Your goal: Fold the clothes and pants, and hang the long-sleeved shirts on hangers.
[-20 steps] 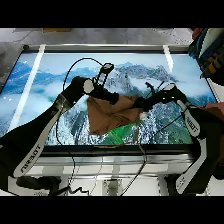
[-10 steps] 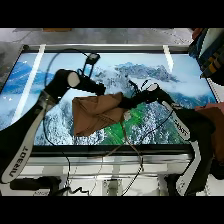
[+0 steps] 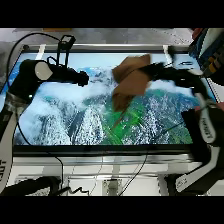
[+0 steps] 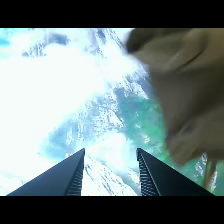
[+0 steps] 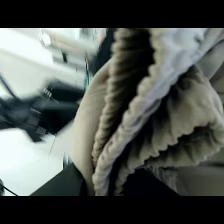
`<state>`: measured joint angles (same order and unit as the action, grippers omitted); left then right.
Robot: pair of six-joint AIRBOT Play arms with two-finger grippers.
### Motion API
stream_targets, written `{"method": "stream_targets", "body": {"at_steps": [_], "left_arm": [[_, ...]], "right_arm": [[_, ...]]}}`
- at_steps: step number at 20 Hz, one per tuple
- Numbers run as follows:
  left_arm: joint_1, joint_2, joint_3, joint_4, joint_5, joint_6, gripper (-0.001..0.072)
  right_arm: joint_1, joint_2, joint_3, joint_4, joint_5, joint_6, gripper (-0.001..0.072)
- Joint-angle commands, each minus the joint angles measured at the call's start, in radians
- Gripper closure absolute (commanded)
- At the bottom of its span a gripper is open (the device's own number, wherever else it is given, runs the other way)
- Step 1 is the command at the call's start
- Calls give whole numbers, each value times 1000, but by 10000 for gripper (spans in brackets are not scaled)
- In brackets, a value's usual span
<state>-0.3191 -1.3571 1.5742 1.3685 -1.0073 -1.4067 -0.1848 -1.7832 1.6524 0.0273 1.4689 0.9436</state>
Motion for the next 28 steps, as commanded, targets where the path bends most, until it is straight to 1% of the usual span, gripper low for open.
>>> {"method": "stream_targets", "body": {"at_steps": [1,5,7,8,9,10,11,14,16,18,21,24,25,28], "left_arm": [[8,35,0,0,-8,0,356],[8,46,0,0,-19,0,356],[8,46,0,0,-39,0,356],[8,46,0,0,-48,0,356],[8,46,0,0,-56,0,356],[8,46,0,0,-56,0,356],[8,46,0,0,-56,0,356],[8,46,0,0,-56,0,356],[8,46,0,0,-56,0,356],[8,46,0,0,-56,0,356],[8,46,0,0,-56,0,356],[8,46,0,0,-56,0,356],[8,46,0,0,-56,0,356],[8,46,0,-2,-56,0,356]], "right_arm": [[-224,150,5,7,0,45,689],[-518,304,5,-200,-141,260,688],[-657,362,5,-363,-219,393,689],[-721,386,5,-462,-247,430,688],[-774,401,5,-556,-260,443,688],[-826,405,5,-655,-256,467,688],[-868,405,-2,-747,-246,513,688],[-965,406,-63,-1026,-169,708,688],[-1000,407,-102,-1165,-78,825,687],[-1011,426,-128,-1277,5,900,687],[-1011,520,-146,-1471,13,958,687],[-1011,616,-184,-1719,50,959,687],[-1011,638,-218,-1761,80,958,687],[-1011,679,-335,-1777,150,914,686]]}}
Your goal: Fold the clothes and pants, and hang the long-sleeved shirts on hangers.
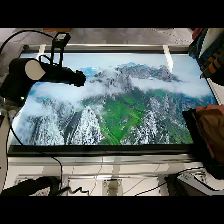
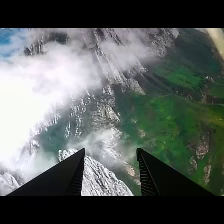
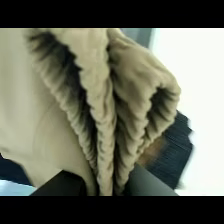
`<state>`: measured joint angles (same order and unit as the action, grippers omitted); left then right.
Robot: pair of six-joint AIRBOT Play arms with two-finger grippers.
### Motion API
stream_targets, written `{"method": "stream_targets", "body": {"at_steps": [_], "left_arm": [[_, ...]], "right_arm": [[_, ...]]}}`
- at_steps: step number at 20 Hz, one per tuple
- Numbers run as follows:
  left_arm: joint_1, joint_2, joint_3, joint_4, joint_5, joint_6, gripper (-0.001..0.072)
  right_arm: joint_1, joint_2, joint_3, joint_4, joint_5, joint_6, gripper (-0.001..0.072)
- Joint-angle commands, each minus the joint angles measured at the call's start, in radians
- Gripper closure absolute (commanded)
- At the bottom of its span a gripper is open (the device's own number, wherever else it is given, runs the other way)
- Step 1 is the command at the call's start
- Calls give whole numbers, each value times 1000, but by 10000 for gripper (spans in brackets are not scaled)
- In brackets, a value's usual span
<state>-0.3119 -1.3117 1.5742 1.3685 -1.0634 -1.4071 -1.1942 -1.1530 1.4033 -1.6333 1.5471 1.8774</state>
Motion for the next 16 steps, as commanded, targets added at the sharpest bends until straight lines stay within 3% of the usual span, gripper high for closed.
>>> {"method": "stream_targets", "body": {"at_steps": [1,2,3,11,12,13,14,15,16], "left_arm": [[1,1,0,-11,-2,0,356],[1,1,0,-13,-5,0,356],[1,1,0,-16,-8,0,356],[2,3,0,-5,-10,0,356],[2,9,0,25,-14,0,367],[2,20,0,84,-21,0,411],[2,38,0,152,-30,0,546],[3,59,0,225,-34,0,588],[3,83,0,285,-34,0,588]], "right_arm": [[-2,49,-113,-119,84,-60,617],[-2,48,-129,-123,84,-75,359],[-2,48,-136,-123,84,-75,13],[-2,48,-136,-129,8,-92,17],[-2,48,-136,-118,-5,-92,22],[-2,48,-136,-83,-21,-92,108],[-2,49,-136,-17,-42,-92,298],[0,48,-136,74,-56,-92,535],[12,48,-136,169,-68,-92,684]]}}
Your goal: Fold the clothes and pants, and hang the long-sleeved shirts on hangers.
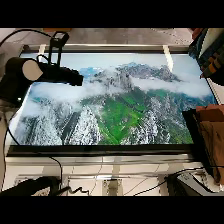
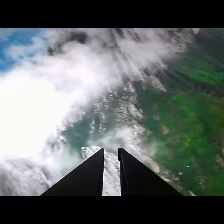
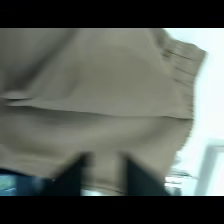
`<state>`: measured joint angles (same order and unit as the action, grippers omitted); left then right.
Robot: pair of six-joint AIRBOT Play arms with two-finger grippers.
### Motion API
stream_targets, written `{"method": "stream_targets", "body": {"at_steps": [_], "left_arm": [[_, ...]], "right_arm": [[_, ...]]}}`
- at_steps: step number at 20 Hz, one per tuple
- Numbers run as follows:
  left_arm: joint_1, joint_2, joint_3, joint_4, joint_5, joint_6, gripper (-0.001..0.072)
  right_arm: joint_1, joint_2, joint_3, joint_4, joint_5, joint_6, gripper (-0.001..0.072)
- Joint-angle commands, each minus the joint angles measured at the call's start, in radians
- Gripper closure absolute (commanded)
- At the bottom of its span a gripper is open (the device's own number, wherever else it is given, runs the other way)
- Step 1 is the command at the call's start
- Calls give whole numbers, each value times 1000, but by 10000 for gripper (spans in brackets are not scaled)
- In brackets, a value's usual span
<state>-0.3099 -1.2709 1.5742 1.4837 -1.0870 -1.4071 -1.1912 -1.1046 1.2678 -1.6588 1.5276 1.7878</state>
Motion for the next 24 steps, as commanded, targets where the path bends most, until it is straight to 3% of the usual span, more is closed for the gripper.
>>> {"method": "stream_targets", "body": {"at_steps": [1,3,6,11,13,17,24], "left_arm": [[1,62,0,206,-10,0,588],[1,93,0,218,-10,0,587],[0,105,0,217,-10,0,587],[0,104,0,218,-10,0,587],[0,104,0,218,-10,0,588],[0,104,0,218,-10,0,588],[0,104,0,218,-10,0,587]], "right_arm": [[39,0,0,283,-55,-3,687],[155,2,0,380,-67,-57,687],[446,24,0,389,-110,-173,687],[992,62,0,239,-222,-210,687],[1119,61,0,194,-211,-313,686],[1164,61,0,90,-218,-347,687],[1152,61,0,137,-216,-339,686]]}}
